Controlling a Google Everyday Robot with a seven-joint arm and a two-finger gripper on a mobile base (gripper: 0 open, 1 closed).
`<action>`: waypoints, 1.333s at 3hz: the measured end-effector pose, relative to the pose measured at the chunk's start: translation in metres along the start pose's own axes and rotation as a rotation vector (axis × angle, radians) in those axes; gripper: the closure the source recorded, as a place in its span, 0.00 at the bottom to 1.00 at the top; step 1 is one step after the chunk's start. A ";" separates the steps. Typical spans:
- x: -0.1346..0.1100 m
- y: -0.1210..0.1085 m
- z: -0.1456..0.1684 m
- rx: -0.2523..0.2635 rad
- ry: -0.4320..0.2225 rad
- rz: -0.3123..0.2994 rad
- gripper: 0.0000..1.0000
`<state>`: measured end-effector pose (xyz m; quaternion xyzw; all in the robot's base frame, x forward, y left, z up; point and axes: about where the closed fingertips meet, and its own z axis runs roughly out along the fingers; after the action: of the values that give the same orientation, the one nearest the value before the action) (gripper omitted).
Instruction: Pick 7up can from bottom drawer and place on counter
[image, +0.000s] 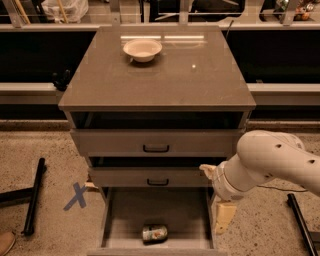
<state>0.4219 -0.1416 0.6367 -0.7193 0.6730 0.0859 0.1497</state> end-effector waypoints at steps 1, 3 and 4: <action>0.004 0.000 0.009 -0.005 -0.030 -0.006 0.00; 0.045 -0.014 0.143 -0.027 -0.231 -0.019 0.00; 0.058 -0.013 0.201 -0.092 -0.270 0.009 0.00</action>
Offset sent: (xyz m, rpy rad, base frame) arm 0.0264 0.0021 -0.1416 0.2613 -0.0196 0.0568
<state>0.4555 -0.1291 0.4299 -0.7042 0.6453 0.2134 0.2052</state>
